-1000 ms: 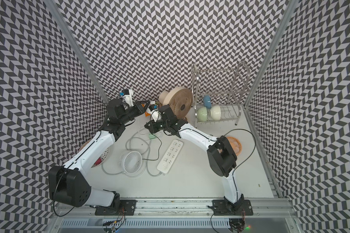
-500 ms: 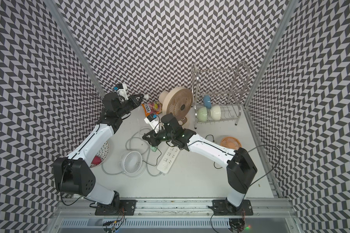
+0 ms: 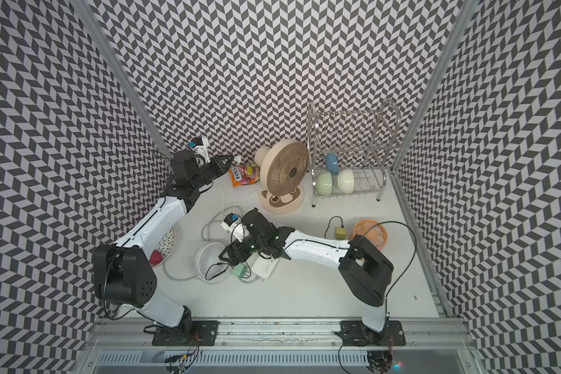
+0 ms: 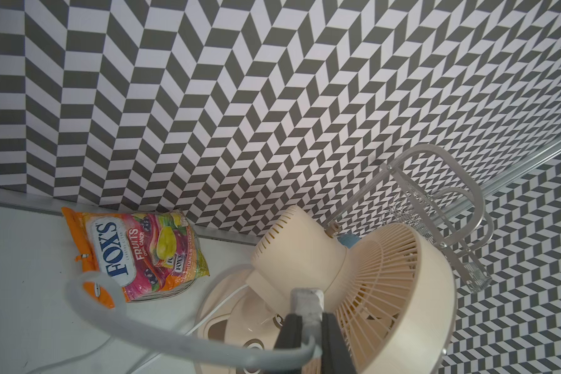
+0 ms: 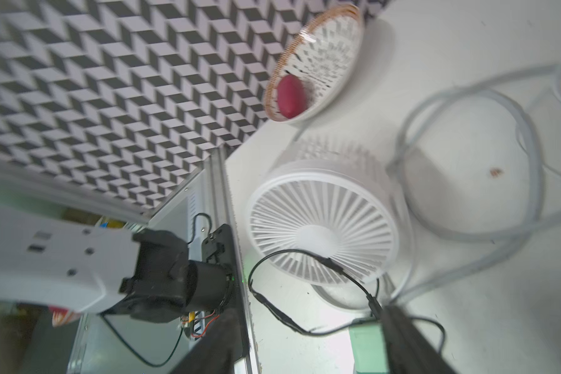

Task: Unplug the desk fan from the power strip
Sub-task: Place the plug at the center of the board, then reset both arms

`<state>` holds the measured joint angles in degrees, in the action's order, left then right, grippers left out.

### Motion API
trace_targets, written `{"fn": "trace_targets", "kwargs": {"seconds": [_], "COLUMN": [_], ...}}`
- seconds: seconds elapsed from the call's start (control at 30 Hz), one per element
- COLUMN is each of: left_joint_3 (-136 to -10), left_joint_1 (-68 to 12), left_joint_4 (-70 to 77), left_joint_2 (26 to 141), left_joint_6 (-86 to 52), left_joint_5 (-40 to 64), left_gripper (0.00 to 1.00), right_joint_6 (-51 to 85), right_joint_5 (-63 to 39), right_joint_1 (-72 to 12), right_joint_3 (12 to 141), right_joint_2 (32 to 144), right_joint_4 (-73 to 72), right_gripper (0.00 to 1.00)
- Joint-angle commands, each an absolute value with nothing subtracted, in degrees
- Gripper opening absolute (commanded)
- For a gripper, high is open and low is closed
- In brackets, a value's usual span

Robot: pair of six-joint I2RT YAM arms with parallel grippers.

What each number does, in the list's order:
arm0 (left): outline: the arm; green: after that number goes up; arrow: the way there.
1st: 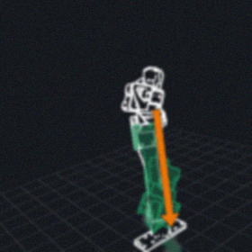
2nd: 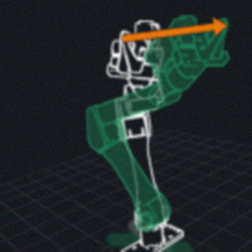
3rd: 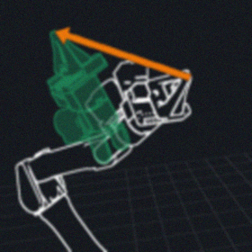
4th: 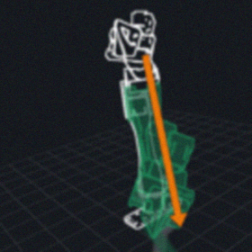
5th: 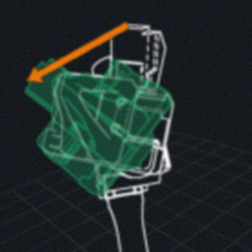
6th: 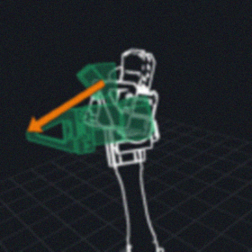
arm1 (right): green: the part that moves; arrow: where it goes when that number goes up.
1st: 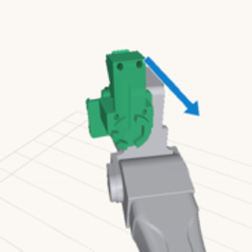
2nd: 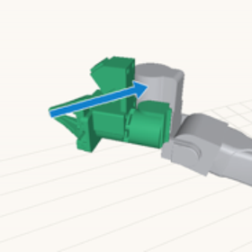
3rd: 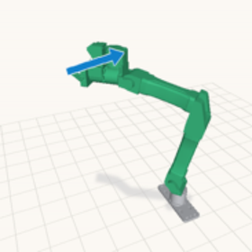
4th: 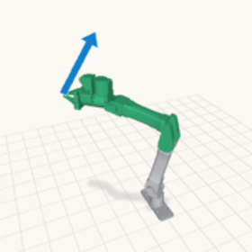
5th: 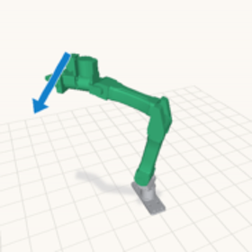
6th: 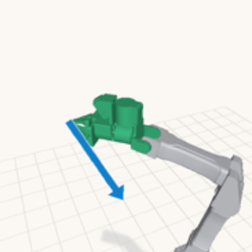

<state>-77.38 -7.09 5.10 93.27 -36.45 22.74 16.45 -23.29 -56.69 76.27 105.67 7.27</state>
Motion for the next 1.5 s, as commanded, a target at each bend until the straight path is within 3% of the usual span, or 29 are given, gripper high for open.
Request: {"fn": "trace_targets", "kwargs": {"seconds": [0.0, 0.07, 0.37, 0.4, 0.57, 0.6, 0.77, 0.97, 1.07, 1.17, 1.33, 1.47], "left_joint_3": [-80.24, -81.25, -91.05, -91.96, -94.46, -93.64, -88.39, -72.02, -60.32, -45.56, -28.76, -20.77], "left_joint_1": [-6.78, -6.94, -9.69, -9.87, -10.02, -10.02, -9.94, -9.84, -8.66, -5.36, 0.18, 0.61], "left_joint_4": [3.80, 3.40, -0.96, -1.19, -2.84, -2.21, -2.58, -1.02, 3.48, 12.70, 27.60, 44.64], "left_joint_2": [96.67, 98.95, 114.32, 115.94, 120.55, 119.74, 110.46, 87.97, 77.00, 70.41, 68.76, 73.97], "left_joint_6": [-34.22, -33.58, -30.22, -30.23, -30.30, -30.20, -27.95, -26.34, -24.75, -18.46, -10.99, -7.50], "left_joint_5": [21.15, 20.69, 18.05, 17.81, 16.84, 16.61, 12.68, -4.03, -17.31, -22.82, -23.10, -20.50], "left_gripper": [0.07, 0.07, 0.11, 0.18, 0.94, 0.99, 1.00, 1.00, 1.00, 1.00, 1.00, 1.00], "right_joint_6": [16.07, 16.65, 19.12, 19.75, 25.35, 26.29, 27.73, 27.37, 26.67, 22.20, 14.80, 12.11], "right_joint_5": [-10.21, -7.73, -6.31, -5.41, 4.03, 5.92, 9.62, 15.28, 21.90, 24.45, 24.49, 21.50], "right_joint_1": [-54.25, -51.82, -43.41, -43.26, -41.93, -40.99, -29.83, -16.38, -12.69, -10.52, -9.14, -8.13], "right_joint_3": [79.25, 77.24, 58.69, 56.98, 49.09, 47.62, 40.44, 36.24, 31.09, 25.08, 22.52, 22.91], "right_joint_2": [104.14, 101.91, 82.76, 80.50, 69.29, 67.53, 59.63, 58.44, 58.30, 58.70, 59.89, 60.42], "right_joint_4": [11.94, 13.30, 13.86, 14.38, 17.72, 18.20, 17.72, 13.94, 3.80, -10.63, -20.28, -21.19], "right_gripper": [0.91, 0.96, 0.98, 0.98, 1.00, 1.00, 1.00, 1.00, 1.00, 1.00, 1.00, 1.00]}}
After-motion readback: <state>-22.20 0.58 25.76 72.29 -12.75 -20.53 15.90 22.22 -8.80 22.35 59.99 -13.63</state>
